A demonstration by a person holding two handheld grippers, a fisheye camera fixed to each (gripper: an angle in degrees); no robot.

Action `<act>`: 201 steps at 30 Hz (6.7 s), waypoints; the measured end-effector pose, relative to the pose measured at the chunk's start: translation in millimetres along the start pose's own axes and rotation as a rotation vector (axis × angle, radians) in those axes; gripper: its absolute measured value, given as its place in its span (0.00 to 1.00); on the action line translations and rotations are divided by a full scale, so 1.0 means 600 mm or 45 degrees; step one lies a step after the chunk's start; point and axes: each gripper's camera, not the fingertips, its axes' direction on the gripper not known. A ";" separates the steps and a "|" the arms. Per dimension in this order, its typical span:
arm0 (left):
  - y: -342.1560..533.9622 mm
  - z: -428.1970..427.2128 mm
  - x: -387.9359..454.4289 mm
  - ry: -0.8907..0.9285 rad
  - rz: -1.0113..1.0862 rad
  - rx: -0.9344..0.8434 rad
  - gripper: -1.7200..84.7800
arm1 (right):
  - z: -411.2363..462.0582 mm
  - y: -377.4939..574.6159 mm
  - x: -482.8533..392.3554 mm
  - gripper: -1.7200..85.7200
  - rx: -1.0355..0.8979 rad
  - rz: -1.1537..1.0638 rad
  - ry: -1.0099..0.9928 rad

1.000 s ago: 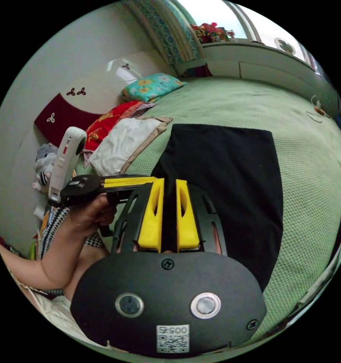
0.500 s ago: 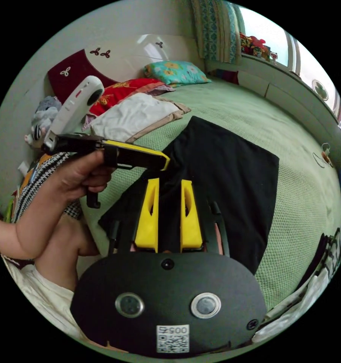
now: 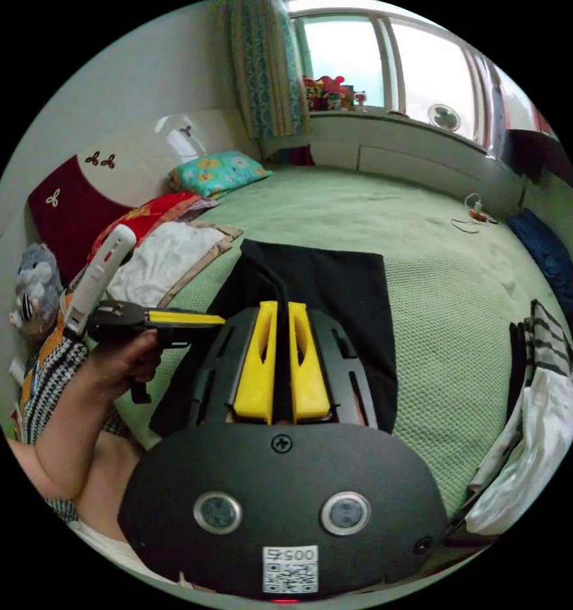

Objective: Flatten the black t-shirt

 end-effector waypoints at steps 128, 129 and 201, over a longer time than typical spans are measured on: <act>0.508 -0.254 0.354 -0.209 0.217 -0.006 0.08 | -0.265 0.281 -0.024 0.14 -0.318 0.053 0.185; 0.510 -0.260 0.357 -0.217 0.203 0.005 0.06 | -0.263 0.279 -0.022 0.14 -0.322 0.061 0.186; 0.341 -0.569 0.444 -0.289 0.283 0.346 0.08 | -0.350 0.037 -0.047 0.00 -0.099 -0.146 0.234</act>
